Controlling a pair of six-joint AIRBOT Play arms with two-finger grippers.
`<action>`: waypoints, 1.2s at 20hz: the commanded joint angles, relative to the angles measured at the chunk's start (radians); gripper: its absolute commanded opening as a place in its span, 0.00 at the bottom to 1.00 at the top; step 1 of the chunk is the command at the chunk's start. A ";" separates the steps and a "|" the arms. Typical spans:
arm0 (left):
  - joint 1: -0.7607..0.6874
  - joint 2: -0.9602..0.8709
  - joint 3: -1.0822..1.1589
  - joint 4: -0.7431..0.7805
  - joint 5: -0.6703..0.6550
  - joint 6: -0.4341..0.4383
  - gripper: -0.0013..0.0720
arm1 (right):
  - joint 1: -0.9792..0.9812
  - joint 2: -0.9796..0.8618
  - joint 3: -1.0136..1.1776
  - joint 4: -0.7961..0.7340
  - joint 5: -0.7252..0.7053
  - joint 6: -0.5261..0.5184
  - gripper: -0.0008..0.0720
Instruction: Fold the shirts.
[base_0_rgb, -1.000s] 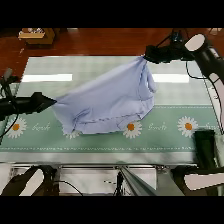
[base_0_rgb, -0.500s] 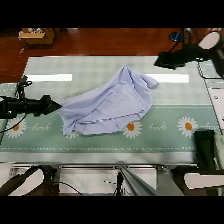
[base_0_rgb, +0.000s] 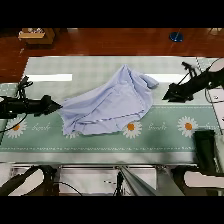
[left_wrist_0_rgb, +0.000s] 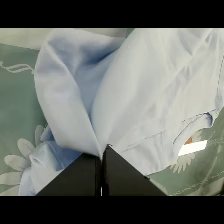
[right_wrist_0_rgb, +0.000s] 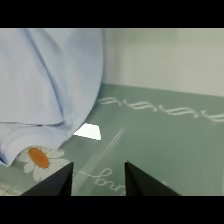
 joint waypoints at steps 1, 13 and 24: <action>0.000 -0.001 0.000 0.000 -0.002 0.000 0.05 | 0.014 0.007 -0.183 0.194 -0.098 -0.066 0.58; 0.000 -0.001 0.000 0.000 -0.002 0.015 0.05 | 0.178 0.006 -0.296 0.227 -0.377 -0.024 0.58; 0.000 -0.001 0.000 0.000 -0.002 0.015 0.05 | 0.279 -0.027 -0.296 0.175 -0.375 0.008 0.54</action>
